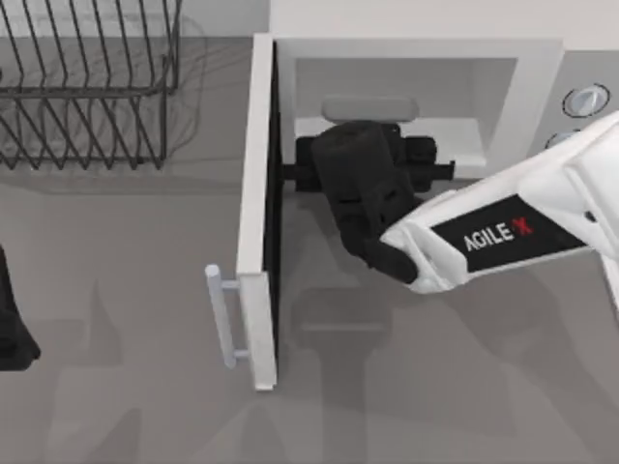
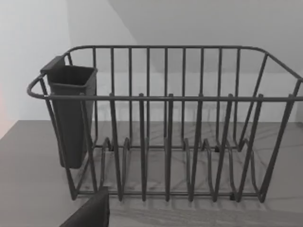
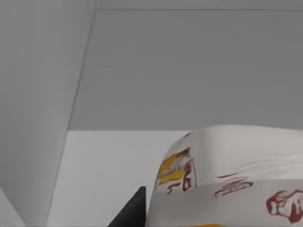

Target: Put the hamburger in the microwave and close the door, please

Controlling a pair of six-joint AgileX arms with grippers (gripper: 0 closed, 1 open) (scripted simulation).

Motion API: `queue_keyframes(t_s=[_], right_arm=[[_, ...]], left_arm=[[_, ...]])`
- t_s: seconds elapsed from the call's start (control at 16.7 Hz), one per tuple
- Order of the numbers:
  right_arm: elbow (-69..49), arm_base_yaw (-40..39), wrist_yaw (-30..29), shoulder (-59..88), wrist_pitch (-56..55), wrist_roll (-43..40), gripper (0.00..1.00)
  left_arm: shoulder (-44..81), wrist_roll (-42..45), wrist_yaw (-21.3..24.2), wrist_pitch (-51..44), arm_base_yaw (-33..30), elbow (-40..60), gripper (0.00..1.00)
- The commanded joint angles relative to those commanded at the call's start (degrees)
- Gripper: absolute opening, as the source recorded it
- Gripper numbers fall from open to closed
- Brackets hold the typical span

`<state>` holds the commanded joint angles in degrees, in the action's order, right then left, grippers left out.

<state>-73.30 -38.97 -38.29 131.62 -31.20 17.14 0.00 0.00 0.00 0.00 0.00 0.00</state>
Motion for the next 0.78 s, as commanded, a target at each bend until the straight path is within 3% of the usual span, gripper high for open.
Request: queue_keyframes(t_s=[0.78], right_arm=[[-42.68, 9.08, 8.32, 23.54, 15.04, -4.91, 0.0]], left_arm=[[0.0, 0.0, 0.0, 0.0, 0.0, 0.0, 1.0]])
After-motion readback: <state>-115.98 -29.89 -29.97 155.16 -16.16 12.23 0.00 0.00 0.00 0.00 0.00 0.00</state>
